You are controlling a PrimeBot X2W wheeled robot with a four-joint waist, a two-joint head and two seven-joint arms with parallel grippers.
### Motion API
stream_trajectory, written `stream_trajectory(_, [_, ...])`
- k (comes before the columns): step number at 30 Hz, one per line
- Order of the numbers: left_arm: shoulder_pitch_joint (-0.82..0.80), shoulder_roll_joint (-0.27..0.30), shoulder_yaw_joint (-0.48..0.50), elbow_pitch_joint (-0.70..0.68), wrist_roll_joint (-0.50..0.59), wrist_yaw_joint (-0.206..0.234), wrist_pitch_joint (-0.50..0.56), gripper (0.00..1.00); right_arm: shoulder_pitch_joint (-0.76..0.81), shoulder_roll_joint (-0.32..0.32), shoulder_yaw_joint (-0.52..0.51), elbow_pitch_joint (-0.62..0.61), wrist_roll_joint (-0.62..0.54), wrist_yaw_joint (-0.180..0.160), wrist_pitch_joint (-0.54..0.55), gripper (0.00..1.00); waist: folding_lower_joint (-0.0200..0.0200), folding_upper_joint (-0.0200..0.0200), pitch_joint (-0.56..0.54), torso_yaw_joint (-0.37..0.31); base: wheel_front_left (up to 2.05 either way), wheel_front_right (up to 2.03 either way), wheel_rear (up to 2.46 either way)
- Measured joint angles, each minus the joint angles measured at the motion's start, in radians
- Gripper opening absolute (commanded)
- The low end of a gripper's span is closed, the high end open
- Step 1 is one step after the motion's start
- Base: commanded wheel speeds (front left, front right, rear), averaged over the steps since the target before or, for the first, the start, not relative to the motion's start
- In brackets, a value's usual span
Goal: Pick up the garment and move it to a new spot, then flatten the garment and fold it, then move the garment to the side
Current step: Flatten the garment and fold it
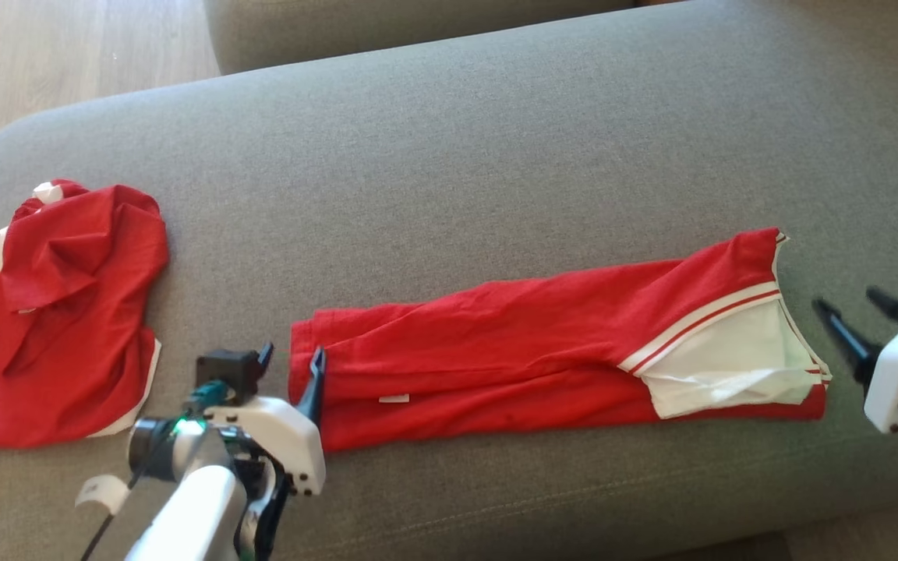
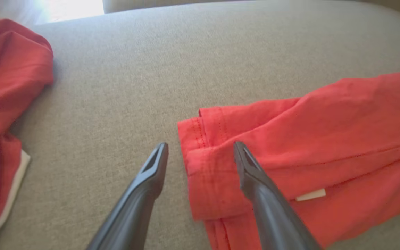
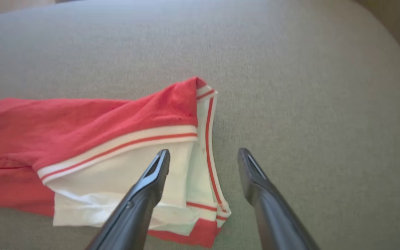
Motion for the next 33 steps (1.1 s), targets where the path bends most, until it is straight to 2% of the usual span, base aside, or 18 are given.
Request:
stream_trajectory(3, [0.0,-0.001,0.029,-0.032,-0.014,0.027,-0.04,1.0,0.005,0.044,-0.053,-0.049,-0.043,0.0,-0.06,1.0,0.0,0.0,-0.005,0.004,0.0,0.0,0.0])
stream_trajectory(5, [0.001,-0.006,0.078,-0.067,-0.044,0.061,-0.1,1.0,0.009,0.094,-0.092,-0.106,-0.089,0.0,-0.148,1.0,0.0,0.0,-0.011,0.006,0.0,0.0,0.0])
stream_trajectory(7, [0.001,-0.01,0.105,-0.094,-0.05,0.076,-0.137,1.0,0.009,0.133,-0.128,-0.145,-0.116,0.0,-0.219,1.0,0.0,0.0,-0.014,0.007,0.0,0.0,0.0])
stream_trajectory(9, [0.002,-0.025,0.141,-0.129,-0.066,0.077,-0.162,1.0,0.011,0.171,-0.155,-0.189,-0.153,0.0,-0.292,1.0,0.0,0.0,-0.017,0.008,0.0,0.0,0.0])
stream_trajectory(10, [0.002,-0.025,0.141,-0.129,-0.066,0.077,-0.162,1.0,0.011,0.171,-0.155,-0.189,-0.153,0.0,-0.292,1.0,0.0,0.0,-0.017,0.008,0.0,0.0,0.0])
stream_trajectory(13, [0.021,-0.061,0.202,-0.247,-0.058,0.074,-0.171,1.0,0.037,0.254,-0.191,-0.26,-0.221,0.0,-0.422,1.0,0.0,0.0,-0.019,0.009,0.0,0.0,0.0])
stream_trajectory(18, [0.096,-0.107,0.277,-0.417,0.028,0.029,-0.172,1.0,0.12,0.352,-0.199,-0.285,-0.284,0.0,-0.535,1.0,0.0,0.0,-0.015,0.009,0.0,0.0,0.0])
stream_trajectory(24, [0.208,-0.123,0.321,-0.521,0.173,0.041,-0.172,1.0,0.146,0.409,-0.2,-0.271,-0.346,0.0,-0.595,1.0,0.0,0.0,-0.012,0.002,0.0,0.0,0.0])
stream_trajectory(33, [0.26,-0.125,0.283,-0.535,0.16,0.05,-0.172,1.0,0.154,0.424,-0.193,-0.233,-0.39,0.0,-0.605,1.0,0.0,0.0,-0.012,0.009,0.0,0.0,0.0])
